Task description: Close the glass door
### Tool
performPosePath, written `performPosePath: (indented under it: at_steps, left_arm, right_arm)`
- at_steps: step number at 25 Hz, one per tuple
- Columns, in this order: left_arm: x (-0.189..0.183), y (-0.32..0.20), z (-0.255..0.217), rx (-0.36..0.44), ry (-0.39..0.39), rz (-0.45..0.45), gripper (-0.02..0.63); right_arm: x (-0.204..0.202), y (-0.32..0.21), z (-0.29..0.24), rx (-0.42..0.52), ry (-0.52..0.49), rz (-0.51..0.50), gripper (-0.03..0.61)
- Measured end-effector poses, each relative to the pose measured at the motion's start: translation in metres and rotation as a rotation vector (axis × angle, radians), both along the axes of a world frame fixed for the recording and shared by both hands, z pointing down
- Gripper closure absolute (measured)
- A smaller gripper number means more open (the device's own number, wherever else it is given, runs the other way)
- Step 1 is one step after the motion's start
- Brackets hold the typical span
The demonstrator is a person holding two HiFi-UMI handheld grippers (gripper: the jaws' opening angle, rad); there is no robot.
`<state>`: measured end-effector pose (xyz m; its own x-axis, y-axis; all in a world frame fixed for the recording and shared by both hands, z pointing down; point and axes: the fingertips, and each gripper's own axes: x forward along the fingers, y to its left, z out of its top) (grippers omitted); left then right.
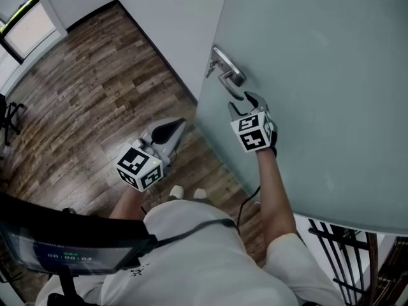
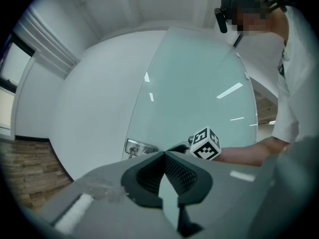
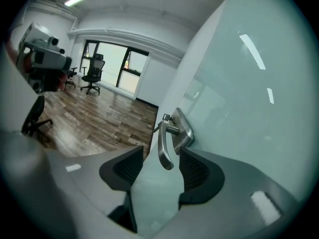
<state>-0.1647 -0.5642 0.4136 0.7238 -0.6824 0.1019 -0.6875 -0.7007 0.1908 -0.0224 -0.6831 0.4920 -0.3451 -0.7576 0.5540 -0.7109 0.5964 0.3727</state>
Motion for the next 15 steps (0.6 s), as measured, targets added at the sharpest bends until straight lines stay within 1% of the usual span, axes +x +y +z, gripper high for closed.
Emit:
performPosePath:
  at_steps: [2,5,9,10,12,13,15]
  left_arm:
    - [-0.002,0.005,0.004,-0.014,-0.004,-0.023,0.608]
    - [-0.009,0.012,0.010,-0.035,-0.016,-0.048,0.609]
    - [-0.024,0.016,0.015,-0.049,-0.026,-0.081,0.607]
    - [-0.026,0.018,0.014,-0.049,-0.028,-0.087,0.609]
    - [-0.031,0.023,0.012,-0.045,-0.032,-0.098,0.607]
    - [-0.034,0.026,0.011,-0.043,-0.033,-0.104,0.609]
    - [-0.039,0.028,0.009,-0.041,-0.031,-0.118,0.607]
  right_arm:
    - [-0.002,-0.009,0.011,-0.020,0.050,-0.027,0.351]
    - [-0.005,-0.024,0.022,-0.044,0.101,-0.038,0.351]
    - [-0.019,-0.037,0.038,-0.077,0.120,-0.048,0.362]
    - [-0.018,-0.039,0.040,-0.079,0.122,-0.042,0.378]
    - [-0.015,-0.040,0.040,-0.065,0.131,-0.021,0.438]
    - [-0.014,-0.040,0.038,-0.056,0.135,-0.013,0.478]
    - [-0.014,-0.040,0.036,-0.051,0.147,-0.015,0.483]
